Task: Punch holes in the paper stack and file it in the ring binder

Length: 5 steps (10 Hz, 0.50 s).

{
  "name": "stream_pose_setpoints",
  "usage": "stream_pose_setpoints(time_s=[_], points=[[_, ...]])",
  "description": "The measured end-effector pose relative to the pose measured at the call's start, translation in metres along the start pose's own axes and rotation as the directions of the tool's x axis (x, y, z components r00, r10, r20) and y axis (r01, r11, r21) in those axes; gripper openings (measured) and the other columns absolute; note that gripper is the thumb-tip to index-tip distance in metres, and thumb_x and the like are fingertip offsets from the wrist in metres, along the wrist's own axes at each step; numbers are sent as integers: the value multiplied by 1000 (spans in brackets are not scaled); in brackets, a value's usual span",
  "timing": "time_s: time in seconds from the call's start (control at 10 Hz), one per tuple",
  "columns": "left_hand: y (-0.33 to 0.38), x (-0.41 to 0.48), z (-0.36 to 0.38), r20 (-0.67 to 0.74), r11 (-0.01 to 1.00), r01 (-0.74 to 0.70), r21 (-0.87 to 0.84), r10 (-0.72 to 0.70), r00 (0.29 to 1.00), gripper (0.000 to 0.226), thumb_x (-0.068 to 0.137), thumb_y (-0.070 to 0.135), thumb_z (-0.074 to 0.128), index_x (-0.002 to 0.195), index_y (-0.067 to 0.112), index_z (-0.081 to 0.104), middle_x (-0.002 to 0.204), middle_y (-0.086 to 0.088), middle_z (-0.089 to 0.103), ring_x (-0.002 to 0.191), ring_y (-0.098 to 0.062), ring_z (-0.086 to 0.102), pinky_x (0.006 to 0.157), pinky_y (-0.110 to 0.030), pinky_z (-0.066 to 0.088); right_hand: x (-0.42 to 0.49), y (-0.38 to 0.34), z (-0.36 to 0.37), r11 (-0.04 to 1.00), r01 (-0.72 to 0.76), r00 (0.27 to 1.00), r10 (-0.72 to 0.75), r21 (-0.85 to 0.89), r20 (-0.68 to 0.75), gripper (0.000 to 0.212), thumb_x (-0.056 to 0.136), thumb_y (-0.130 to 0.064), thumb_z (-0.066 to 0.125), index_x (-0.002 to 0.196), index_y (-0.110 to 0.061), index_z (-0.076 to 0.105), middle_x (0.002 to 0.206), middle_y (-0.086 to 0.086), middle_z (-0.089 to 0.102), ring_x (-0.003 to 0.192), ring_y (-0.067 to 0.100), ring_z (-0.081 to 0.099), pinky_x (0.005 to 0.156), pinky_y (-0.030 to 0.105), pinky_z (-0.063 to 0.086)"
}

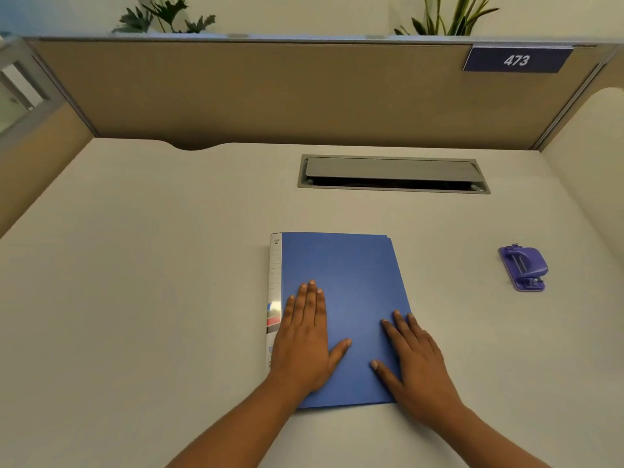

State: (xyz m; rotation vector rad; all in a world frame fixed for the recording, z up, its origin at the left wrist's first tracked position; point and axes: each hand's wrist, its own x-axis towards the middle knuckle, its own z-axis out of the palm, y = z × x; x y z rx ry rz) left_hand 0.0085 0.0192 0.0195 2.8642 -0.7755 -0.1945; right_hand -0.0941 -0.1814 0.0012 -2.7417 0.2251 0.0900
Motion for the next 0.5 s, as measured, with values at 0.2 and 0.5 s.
stream_pose_setpoints(time_s=[0.2, 0.5], points=[[-4, 10, -8, -34, 998, 42, -44, -44, 998, 86, 88, 67, 7, 153, 11, -5, 163, -6, -8, 149, -20, -11, 119, -32, -11, 6, -13, -11, 1000, -8, 999, 8, -12, -34, 87, 83, -79, 17, 151, -26, 33, 161, -7, 23, 151, 15, 10, 118, 34, 18], [-16, 40, -50, -71, 996, 42, -82, -48, 996, 68, 101, 48, 21, 153, 12, -2, 163, -2, -10, 148, -15, -13, 118, -28, -10, 9, -36, -71, 986, 94, 973, -61, 139, -222, 72, 87, -64, 44, 146, -23, 41, 152, -17, 31, 147, 6, 16, 116, 28, 18]])
